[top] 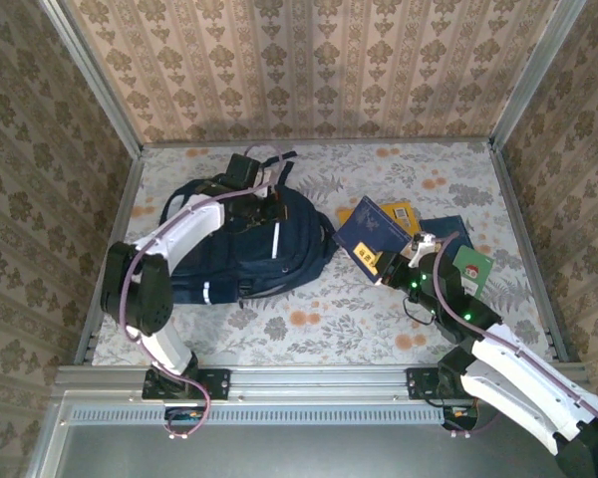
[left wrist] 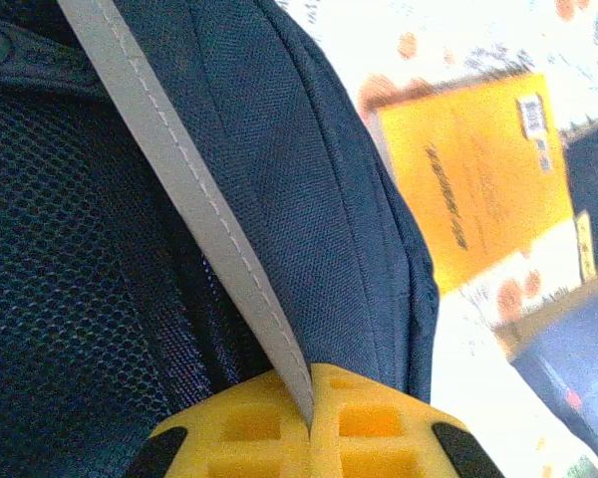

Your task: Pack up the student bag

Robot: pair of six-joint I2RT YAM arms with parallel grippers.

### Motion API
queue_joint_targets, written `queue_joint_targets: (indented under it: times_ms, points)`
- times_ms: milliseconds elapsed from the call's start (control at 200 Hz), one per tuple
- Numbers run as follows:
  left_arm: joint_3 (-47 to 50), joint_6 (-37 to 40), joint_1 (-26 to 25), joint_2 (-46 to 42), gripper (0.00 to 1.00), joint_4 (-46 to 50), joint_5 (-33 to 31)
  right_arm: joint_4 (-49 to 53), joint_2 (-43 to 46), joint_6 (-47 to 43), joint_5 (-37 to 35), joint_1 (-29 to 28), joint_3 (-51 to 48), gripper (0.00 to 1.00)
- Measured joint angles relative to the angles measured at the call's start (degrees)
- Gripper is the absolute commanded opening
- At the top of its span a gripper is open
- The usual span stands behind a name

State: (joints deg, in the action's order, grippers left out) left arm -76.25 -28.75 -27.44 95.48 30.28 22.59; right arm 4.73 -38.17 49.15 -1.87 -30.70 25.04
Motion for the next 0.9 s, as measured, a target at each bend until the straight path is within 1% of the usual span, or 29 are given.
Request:
queue_joint_targets:
  times_ms: [135, 300, 395, 535, 630, 685, 800, 900]
  points:
    - [-0.6, 3.1, -0.9, -6.5, 0.0, 5.2, 1.6, 4.7, 0.0, -3.0, 0.2, 0.7, 3.6, 0.0]
    - [-2.1, 5.9, -0.1, -13.2, 0.0, 10.3, 3.7, 10.9, -0.3, -6.4, 1.2, 1.2, 8.6, 0.0]
    - [-2.1, 7.1, 0.7, -15.4, 0.0, 11.8, 5.4, 12.7, -0.4, -7.6, 4.6, 1.6, 10.1, 0.0]
    - [-2.2, 8.4, 2.6, -16.0, 0.0, 13.1, 8.6, 14.9, -2.4, -7.5, 13.2, 2.9, 12.7, 0.0]
    - [-2.2, 8.5, 3.5, -16.0, 0.0, 12.9, 11.0, 14.8, -5.2, -5.1, 19.6, 4.2, 13.4, 0.0]
    - [-2.2, 8.5, 3.5, -16.0, 0.0, 12.7, 12.0, 13.8, -7.2, -2.1, 23.8, 5.2, 13.1, 0.0]
    - [-2.3, 8.5, 3.5, -16.0, 0.0, 12.5, 13.4, 5.8, -12.2, 6.2, 32.0, 6.9, 9.9, 0.0]
    - [-2.9, 8.4, 3.5, -16.0, 0.0, 12.2, 14.3, 0.0, -15.5, 12.8, 35.5, 7.0, 7.2, 0.0]
